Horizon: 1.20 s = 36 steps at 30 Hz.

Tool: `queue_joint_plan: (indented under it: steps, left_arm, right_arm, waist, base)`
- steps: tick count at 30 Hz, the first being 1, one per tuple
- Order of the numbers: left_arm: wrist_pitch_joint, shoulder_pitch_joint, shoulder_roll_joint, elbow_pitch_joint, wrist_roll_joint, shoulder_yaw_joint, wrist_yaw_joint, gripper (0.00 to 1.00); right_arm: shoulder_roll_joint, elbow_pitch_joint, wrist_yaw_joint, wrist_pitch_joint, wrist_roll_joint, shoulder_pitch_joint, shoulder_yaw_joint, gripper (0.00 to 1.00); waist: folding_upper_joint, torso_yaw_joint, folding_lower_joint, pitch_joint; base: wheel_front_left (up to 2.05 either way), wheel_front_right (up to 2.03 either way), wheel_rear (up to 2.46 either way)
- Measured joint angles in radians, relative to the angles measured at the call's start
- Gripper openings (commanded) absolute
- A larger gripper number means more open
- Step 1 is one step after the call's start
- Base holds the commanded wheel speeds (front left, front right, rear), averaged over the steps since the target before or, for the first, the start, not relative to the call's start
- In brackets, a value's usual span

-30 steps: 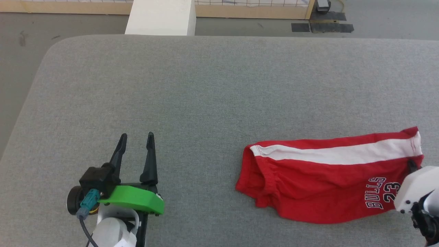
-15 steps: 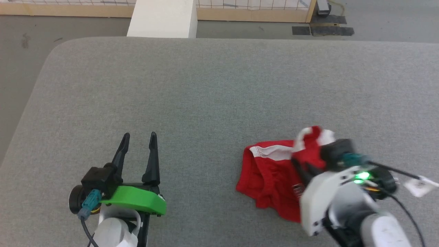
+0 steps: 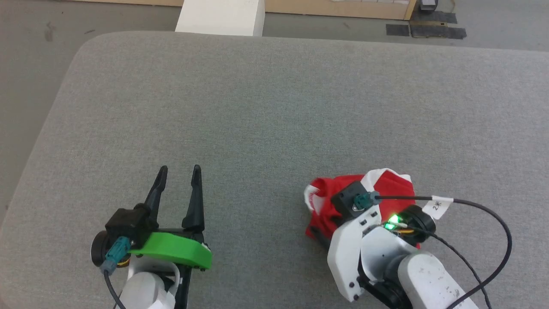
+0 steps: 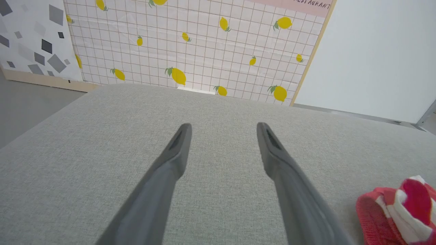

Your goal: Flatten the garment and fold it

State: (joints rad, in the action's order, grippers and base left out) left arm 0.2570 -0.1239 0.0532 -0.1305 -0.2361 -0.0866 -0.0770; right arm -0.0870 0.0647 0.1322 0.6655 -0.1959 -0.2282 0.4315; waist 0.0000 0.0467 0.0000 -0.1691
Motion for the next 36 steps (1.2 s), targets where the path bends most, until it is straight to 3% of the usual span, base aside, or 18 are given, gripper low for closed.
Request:
queue_joint_plan:
  steps: [5,11,18,20,22,25,36]
  left_arm:
    - [0.000,0.000,0.000,-0.001,0.000,0.004,0.000,1.00]
    - [0.000,0.001,-0.001,-0.005,0.000,0.007,0.000,1.00]
    - [0.000,0.005,-0.001,-0.001,0.000,0.008,-0.001,1.00]
    - [0.000,0.012,-0.001,0.003,0.000,0.007,-0.001,1.00]
    - [0.000,0.018,-0.001,0.006,0.000,0.007,-0.001,1.00]
    - [0.000,0.021,-0.001,0.011,0.000,0.007,-0.001,1.00]
    - [0.000,0.019,-0.001,0.018,0.000,0.002,0.000,1.00]
  right_arm:
    - [-0.010,-0.027,0.000,-0.126,-0.070,-0.039,0.035,1.00]
    - [0.004,-0.105,0.000,-0.308,-0.138,-0.042,-0.023,1.00]
    - [0.032,-0.161,0.000,-0.481,-0.186,0.057,-0.305,1.00]
    - [0.035,-0.138,0.000,-0.518,-0.259,0.112,-0.414,1.00]
    - [0.032,-0.080,0.000,-0.526,-0.352,0.156,-0.471,1.00]
    - [0.032,0.011,0.000,-0.500,-0.387,0.202,-0.497,1.00]
    - [0.035,0.220,0.000,-0.343,-0.441,0.149,-0.420,1.00]
  waist:
    - [0.0000,-0.011,0.0000,0.006]
    - [0.0000,-0.035,0.0000,0.025]
    - [0.0000,-0.060,0.0000,0.047]
    - [0.0000,-0.065,0.0000,0.053]
    - [0.0000,-0.069,0.0000,0.055]
    - [0.0000,-0.076,0.0000,0.053]
    - [0.0000,-0.078,0.0000,0.030]
  base:
    - [0.00,0.00,0.00]
    - [0.00,0.00,0.00]
    - [0.00,0.00,0.00]
    - [0.00,0.00,0.00]
    - [0.00,0.00,0.00]
    - [0.00,0.00,0.00]
    - [0.00,0.00,0.00]
